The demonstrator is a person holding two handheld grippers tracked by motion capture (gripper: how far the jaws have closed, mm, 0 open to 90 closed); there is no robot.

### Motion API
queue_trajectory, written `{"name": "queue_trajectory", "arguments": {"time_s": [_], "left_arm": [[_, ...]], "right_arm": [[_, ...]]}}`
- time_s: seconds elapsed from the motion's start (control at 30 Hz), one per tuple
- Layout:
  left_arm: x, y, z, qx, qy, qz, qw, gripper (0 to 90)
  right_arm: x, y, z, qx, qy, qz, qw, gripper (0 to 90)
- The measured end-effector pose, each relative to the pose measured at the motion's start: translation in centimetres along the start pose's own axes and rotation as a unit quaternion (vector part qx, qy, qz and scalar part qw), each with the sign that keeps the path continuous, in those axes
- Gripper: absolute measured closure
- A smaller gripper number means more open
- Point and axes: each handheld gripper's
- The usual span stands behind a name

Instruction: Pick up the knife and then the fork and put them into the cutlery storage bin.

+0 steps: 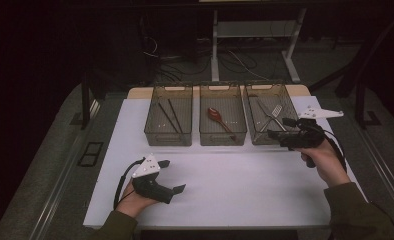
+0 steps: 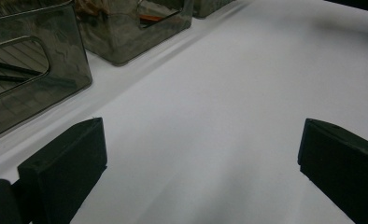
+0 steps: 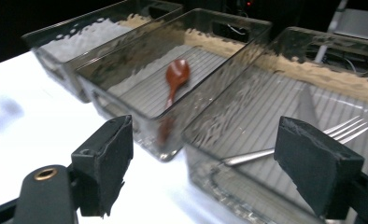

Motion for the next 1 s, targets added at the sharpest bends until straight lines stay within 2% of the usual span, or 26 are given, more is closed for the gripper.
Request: {"name": "queue_trajectory", "arguments": {"time_s": [0.2,0.43,0.57,0.73,1.0], "left_arm": [[0.0,0.0,0.0,0.0,-0.002,-0.001,1.0,0.5],[0.0,0.0,-0.1,-0.003,-0.003,-0.001,1.0,0.5],[-0.1,0.0,-0.1,-0.004,-0.003,-0.002,1.0,0.5],[-0.1,0.0,-0.1,-0.004,-0.001,-0.002,1.0,0.5],[-0.1,0.0,-0.2,-0.004,-0.002,-0.004,1.0,0.5]], "right_arm": [[1.6,-1.5,-0.1,-0.001,0.009,-0.007,0.9999,18.3],[3.0,-3.9,-0.3,-0.004,0.017,-0.004,0.9998,18.3],[3.5,-5.2,-0.5,-0.006,0.025,-0.007,0.9997,18.3],[3.9,-6.8,-0.7,-0.009,0.03,0.001,0.9995,18.2],[4.3,-8.4,-1.6,0.001,0.035,-0.005,0.9994,18.3]]}}
Point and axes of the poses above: each handheld gripper's, and its own axes: z roughly forward along the jaws, y roughly out of its top, x roughly to its left, and after that the axes turned 13 degrees about y, right-handed
